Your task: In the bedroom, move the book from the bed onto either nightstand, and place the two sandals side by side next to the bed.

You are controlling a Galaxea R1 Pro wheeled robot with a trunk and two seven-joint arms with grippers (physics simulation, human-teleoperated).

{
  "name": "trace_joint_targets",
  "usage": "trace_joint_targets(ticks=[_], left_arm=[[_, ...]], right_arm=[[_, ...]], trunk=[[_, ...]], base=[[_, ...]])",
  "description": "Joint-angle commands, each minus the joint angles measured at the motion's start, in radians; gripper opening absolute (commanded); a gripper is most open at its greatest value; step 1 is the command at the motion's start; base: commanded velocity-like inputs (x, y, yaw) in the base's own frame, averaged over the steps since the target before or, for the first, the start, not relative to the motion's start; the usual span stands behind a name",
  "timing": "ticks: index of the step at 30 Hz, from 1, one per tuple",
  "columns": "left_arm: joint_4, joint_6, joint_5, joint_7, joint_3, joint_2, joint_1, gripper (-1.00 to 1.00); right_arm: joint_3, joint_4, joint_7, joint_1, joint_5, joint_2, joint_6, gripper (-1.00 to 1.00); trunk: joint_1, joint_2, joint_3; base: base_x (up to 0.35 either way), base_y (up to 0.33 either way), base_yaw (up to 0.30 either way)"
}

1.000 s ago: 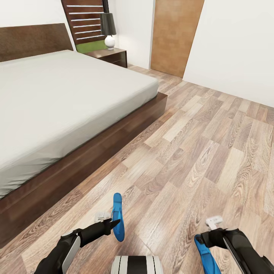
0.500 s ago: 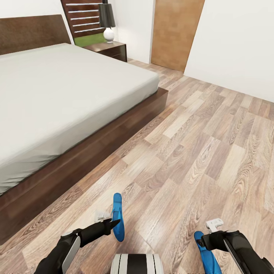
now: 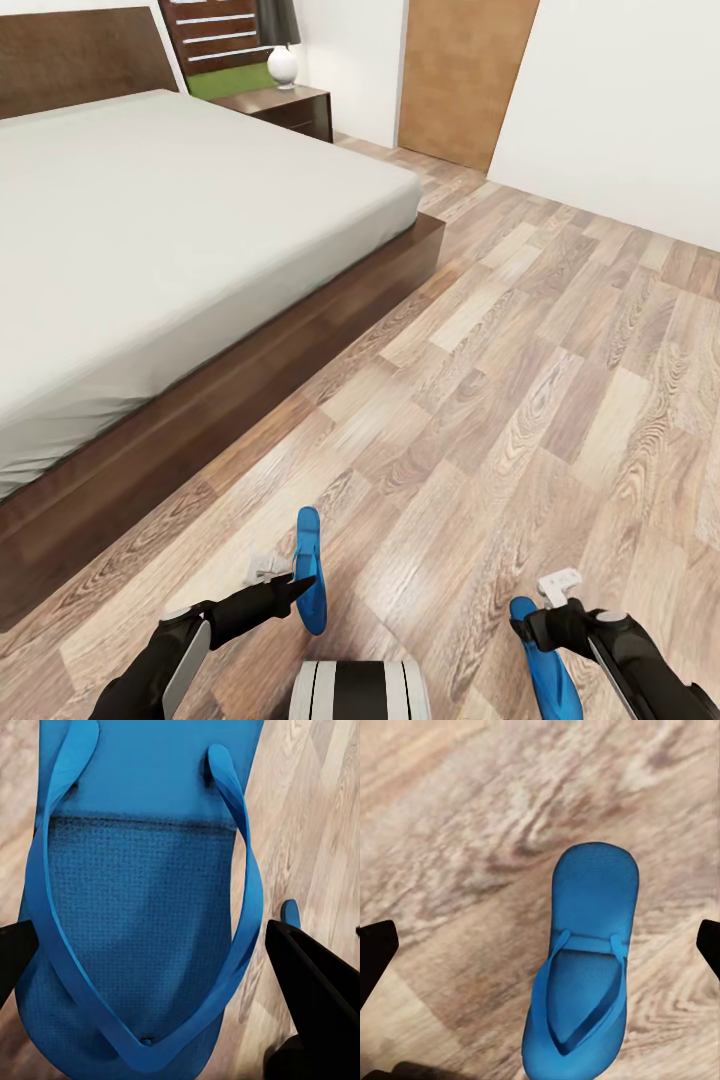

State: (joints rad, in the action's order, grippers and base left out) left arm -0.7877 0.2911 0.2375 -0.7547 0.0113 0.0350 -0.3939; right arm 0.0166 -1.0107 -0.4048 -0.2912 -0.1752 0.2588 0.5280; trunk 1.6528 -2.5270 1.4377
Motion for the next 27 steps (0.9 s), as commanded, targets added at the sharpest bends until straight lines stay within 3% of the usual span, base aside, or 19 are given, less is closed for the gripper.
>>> trace_joint_targets(ticks=[1,5,22,24,27], left_arm=[[0.000,0.010,0.008,-0.003,0.001,0.000,0.000,-1.00],[0.000,0.010,0.008,-0.003,0.001,0.000,0.000,-1.00],[0.000,0.010,0.008,-0.003,0.001,0.000,0.000,-1.00],[0.000,0.010,0.008,-0.003,0.001,0.000,0.000,-1.00],[0.000,0.010,0.008,-0.003,0.001,0.000,0.000,-1.00]], right_arm=[[0.002,0.006,-0.009,0.000,-0.010,0.000,-0.006,1.00],[0.002,0.018,-0.009,0.000,-0.010,0.000,-0.018,1.00],[0.026,0.020,-0.009,0.000,-0.007,0.005,-0.022,1.00],[0.045,0.018,-0.009,0.000,-0.006,0.005,-0.022,1.00],[0.122,0.014,-0.008,0.000,-0.008,0.004,-0.022,1.00]], trunk=[[0.000,0.000,0.001],[0.000,0.000,0.001],[0.007,-0.004,0.066],[0.008,-0.005,0.074],[0.009,-0.005,0.082]], base=[[0.000,0.000,0.000],[0.000,0.000,0.000],[0.000,0.000,0.000],[0.000,0.000,0.000],[0.000,0.000,0.000]])
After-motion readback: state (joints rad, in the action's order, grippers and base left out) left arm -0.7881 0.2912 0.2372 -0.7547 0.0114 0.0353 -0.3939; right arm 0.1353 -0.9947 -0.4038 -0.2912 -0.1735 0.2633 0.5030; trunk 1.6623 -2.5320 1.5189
